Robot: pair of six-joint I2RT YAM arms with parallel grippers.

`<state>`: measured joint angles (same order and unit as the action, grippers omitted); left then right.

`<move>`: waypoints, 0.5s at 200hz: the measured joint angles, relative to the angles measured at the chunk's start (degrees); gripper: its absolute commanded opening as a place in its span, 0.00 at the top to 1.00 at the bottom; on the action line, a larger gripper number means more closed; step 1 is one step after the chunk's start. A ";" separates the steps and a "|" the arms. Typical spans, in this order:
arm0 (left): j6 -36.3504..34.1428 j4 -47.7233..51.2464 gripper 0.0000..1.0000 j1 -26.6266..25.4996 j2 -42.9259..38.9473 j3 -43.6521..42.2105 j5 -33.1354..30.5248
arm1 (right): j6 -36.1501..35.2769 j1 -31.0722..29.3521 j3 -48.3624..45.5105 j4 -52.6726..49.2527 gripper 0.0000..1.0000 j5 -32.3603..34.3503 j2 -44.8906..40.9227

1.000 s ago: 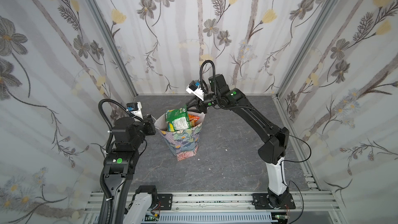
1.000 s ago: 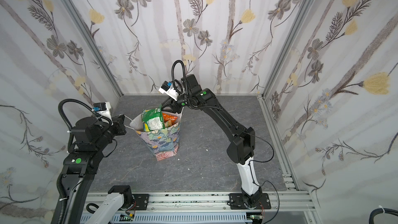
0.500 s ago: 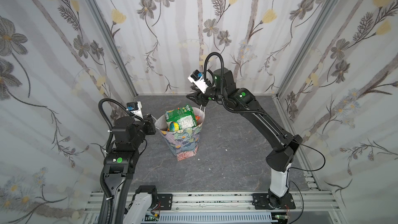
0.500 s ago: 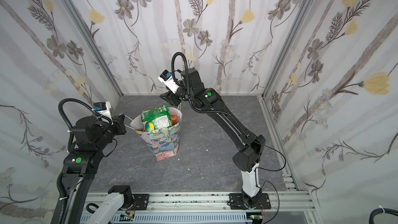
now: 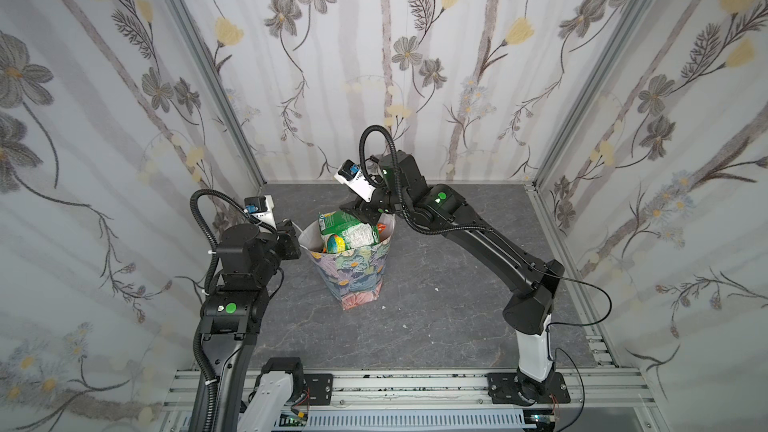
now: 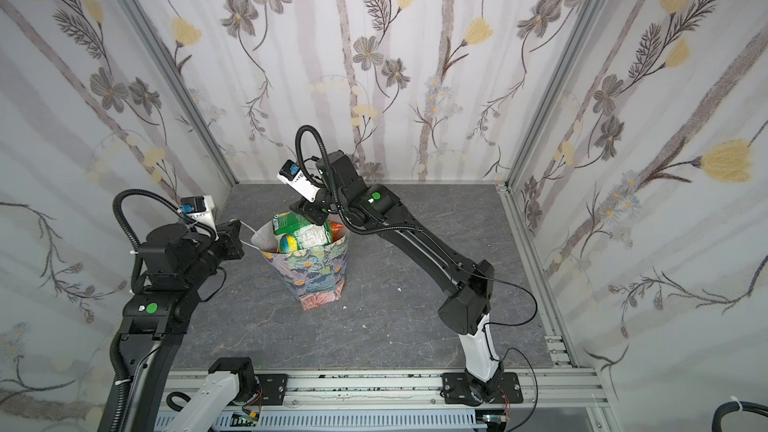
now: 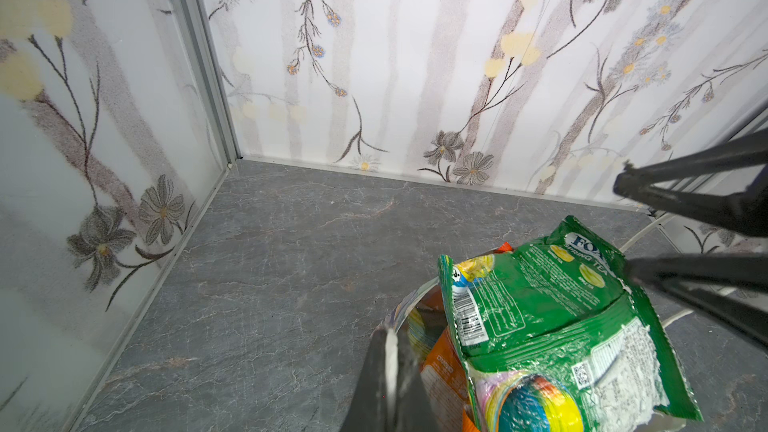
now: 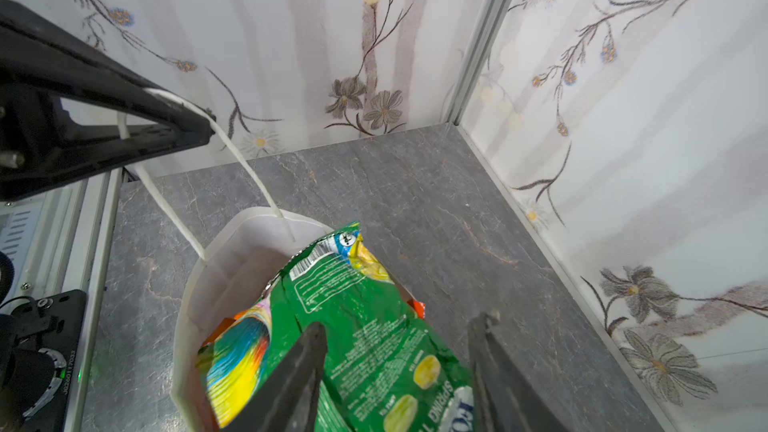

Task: Place the snacks into the paper bag
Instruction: 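Lower the green packet into the paper bag with the right gripper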

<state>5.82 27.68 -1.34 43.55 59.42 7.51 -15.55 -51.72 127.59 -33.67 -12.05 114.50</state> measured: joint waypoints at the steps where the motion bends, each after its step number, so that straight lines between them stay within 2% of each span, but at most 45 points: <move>1: 0.00 0.00 1.00 0.00 -0.02 0.00 0.00 | 0.00 -0.07 0.00 -0.09 0.47 0.00 0.07; 68: -0.02 0.15 1.00 0.00 -0.07 0.04 -0.39 | -1.60 -2.05 -0.07 -3.32 0.45 1.84 2.19; 100: -0.07 0.20 1.00 0.00 -0.15 0.04 -0.55 | -2.12 -1.97 -0.09 -4.85 0.48 3.10 3.08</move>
<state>5.76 27.88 -1.34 43.40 59.46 6.96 -17.67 -53.69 127.50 -38.52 -8.95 117.58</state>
